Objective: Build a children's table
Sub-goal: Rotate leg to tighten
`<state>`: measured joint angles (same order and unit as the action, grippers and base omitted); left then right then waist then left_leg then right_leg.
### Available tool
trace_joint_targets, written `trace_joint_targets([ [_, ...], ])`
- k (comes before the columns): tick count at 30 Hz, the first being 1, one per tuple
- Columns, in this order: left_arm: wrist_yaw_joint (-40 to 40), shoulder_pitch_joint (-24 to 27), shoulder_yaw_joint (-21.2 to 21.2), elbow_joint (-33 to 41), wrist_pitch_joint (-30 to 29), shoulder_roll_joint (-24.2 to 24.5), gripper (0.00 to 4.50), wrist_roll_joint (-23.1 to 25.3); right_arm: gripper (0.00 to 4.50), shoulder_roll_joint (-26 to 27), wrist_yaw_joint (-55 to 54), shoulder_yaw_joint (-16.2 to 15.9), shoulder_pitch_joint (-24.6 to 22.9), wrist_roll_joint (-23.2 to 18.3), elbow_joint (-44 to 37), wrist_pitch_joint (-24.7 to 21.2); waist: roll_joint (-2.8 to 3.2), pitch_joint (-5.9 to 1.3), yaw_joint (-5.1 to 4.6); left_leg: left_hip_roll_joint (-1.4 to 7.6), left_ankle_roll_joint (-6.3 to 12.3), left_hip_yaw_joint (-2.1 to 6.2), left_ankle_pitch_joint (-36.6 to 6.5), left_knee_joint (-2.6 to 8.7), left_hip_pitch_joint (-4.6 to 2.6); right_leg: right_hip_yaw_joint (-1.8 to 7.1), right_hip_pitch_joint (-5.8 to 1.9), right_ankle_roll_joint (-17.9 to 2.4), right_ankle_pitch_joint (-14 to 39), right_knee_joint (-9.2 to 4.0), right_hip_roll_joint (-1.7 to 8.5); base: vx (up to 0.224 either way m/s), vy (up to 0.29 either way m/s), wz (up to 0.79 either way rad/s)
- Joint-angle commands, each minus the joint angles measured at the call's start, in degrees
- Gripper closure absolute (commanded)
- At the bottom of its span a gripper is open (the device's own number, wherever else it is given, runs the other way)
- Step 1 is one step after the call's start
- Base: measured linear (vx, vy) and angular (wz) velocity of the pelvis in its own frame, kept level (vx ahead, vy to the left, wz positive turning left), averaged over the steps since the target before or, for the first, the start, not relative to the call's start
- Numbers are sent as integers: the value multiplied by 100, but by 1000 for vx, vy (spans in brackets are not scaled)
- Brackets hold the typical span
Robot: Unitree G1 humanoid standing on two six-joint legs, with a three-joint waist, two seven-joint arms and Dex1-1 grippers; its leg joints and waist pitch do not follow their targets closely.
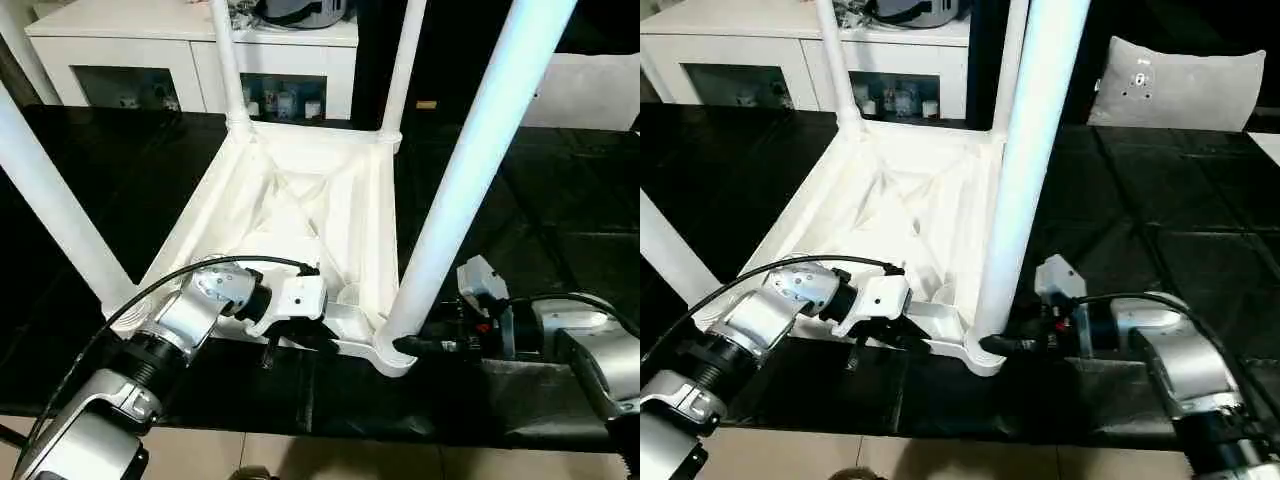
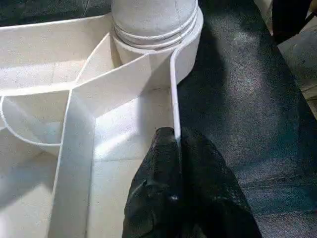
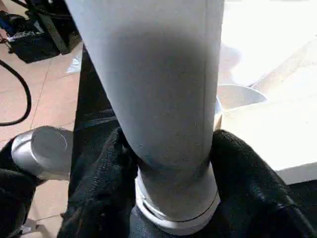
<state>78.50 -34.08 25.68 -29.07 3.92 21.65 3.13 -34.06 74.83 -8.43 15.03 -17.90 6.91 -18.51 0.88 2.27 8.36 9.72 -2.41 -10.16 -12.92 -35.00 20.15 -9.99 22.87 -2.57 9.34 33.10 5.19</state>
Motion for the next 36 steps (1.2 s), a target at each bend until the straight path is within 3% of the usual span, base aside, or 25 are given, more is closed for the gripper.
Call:
trace_joint_targets([
  [1, 188, -131, 117, 100, 170, -57, 450, -35, 253, 31, 25, -81, 46, -42, 2, -75, -112, -383, -26, 432, 494, 147, -353, 381, 1, 453, -380, -291, 1847, -427, 549, 0, 0, 0],
  [4, 33, -93, 67, 137, -18, -91, 450, -39, 256, 187, -26, -115, 85, -46, 171, -83, -106, -383, -42, 434, 485, 147, -367, 381, 10, 450, -376, -293, 1843, -428, 548, 0, 0, 0],
  [8, -515, 3, -145, 347, -807, -370, 450, -130, 259, 732, -802, 91, 322, -29, 762, -243, -96, -339, -96, 424, 335, 146, -642, 401, -33, 415, -353, -250, 2371, -523, 556, 0, 0, 0],
  [10, -782, 1, -210, 370, -1084, -531, 450, -131, 259, 898, -1200, 179, 492, 101, 1131, -131, -99, -301, -218, 380, 195, 157, -866, 398, -61, 346, -361, -62, 2930, -647, 552, 0, 0, 0],
  [11, -1138, -26, -294, 382, -1360, -751, 450, -124, 259, 1064, -1830, 345, 550, 232, 1298, -182, -82, -300, -242, 373, 180, 164, -917, 388, -64, 337, -368, -14, 3008, -664, 555, 0, 0, 0],
  [13, -1471, -55, -377, 393, -1619, -963, 450, -126, 259, 1222, -2448, 463, 512, 352, 1219, -401, -98, -284, -401, 385, 88, 203, -1140, 400, -77, 284, -384, 94, 3143, -709, 538, 0, 0, 0],
  [14, -1471, -55, -377, 393, -1619, -963, 450, -126, 259, 1222, -2448, 463, 512, 352, 1219, -401, -98, -284, -401, 385, 88, 203, -1140, 400, -77, 284, -384, 94, 3143, -709, 538, 0, 0, 0],
  [15, -1669, -83, -413, 380, -1748, -1086, 450, -106, 259, 1355, -2800, 496, 508, 430, 1139, -570, -114, -308, -455, 361, 102, 215, -1128, 393, -31, 271, -437, 161, 3093, -715, 553, 0, 0, 0],
  [17, -2202, -174, -520, 267, -1992, -1383, 450, -26, 259, 1757, -3678, 631, 601, 615, 1064, -978, -107, -330, -537, 361, 184, 212, -932, 398, -31, 304, -413, 33, 2768, -677, 544, 0, 0, 0],
  [19, -2653, -218, -631, 249, -2245, -1616, 450, 50, 259, 2039, -4275, 738, 725, 733, 1145, -1091, -106, -328, -598, 342, 195, 201, -842, 391, -14, 310, -414, -43, 2688, -661, 539, 0, 0, 0],
  [21, -3175, -216, -795, 279, -2459, -1958, 450, 25, 259, 2336, -4746, 832, 791, 751, 1225, -874, -126, -328, -626, 309, 230, 171, -796, 369, -26, 297, -393, -27, 2817, -688, 535, 0, 0, 0],
  [22, -3175, -216, -795, 279, -2459, -1958, 450, 25, 259, 2336, -4746, 832, 791, 751, 1225, -874, -120, -330, -619, 301, 258, 162, -774, 369, -21, 301, -399, -19, 2814, -700, 539, 0, 0, 0],
  [23, -3272, -211, -810, 272, -2453, -2016, 450, 33, 203, 2357, -4725, 798, 766, 756, 1191, -838, -116, -348, -602, 333, 313, 182, -680, 386, -8, 324, -410, -40, 2636, -662, 537, 0, 0, 0],
  [24, -3251, -186, -781, 308, -2435, -2024, 450, 37, 203, 2371, -4677, 802, 733, 697, 1128, -877, -110, -356, -601, 359, 345, 193, -619, 393, -3, 338, -411, -84, 2473, -631, 534, 0, 0, 0],
  [25, -3149, -142, -733, 379, -2379, -1981, 450, 33, 190, 2348, -4561, 818, 688, 604, 1013, -961, -109, -363, -591, 407, 442, 206, -496, 399, 0, 384, -407, -255, 2026, -554, 541, 0, 0, 0],
  [27, -3051, -111, -694, 431, -2305, -1905, 450, 26, 185, 2292, -4434, 818, 654, 558, 910, -999, -97, -380, -567, 426, 488, 202, -366, 391, -8, 416, -407, -405, 1753, -501, 558, 0, 0, 0],
  [29, -2904, -82, -657, 455, -2170, -1774, 450, 40, 162, 2185, -4241, 818, 620, 530, 808, -997, -98, -433, -489, 442, 676, 197, 180, 356, 24, 460, -425, -701, 891, -331, 567, 0, 0, 0],
  [32, -2578, -6, -624, 472, -1879, -1505, 450, 63, 141, 1869, -3824, 821, 587, 485, 715, -887, -132, -449, -424, 400, 926, 168, 492, 293, 64, 501, -412, -866, 299, -214, 575, 0, 0, 0],
  [34, -2443, 22, -594, 478, -1798, -1387, 450, 63, 116, 1706, -3602, 797, 569, 444, 701, -805, -111, -423, -382, 386, 960, 143, 325, 298, 66, 480, -405, -829, 603, -277, 577, 0, 0, 0],
  [36, -1977, 76, -471, 487, -1460, -1076, 450, 64, 103, 1297, -3009, 737, 523, 400, 657, -659, -117, -388, -306, 384, 807, 131, 9, 324, 47, 461, -403, -577, 1364, -383, 563, 0, 0, 0],
])
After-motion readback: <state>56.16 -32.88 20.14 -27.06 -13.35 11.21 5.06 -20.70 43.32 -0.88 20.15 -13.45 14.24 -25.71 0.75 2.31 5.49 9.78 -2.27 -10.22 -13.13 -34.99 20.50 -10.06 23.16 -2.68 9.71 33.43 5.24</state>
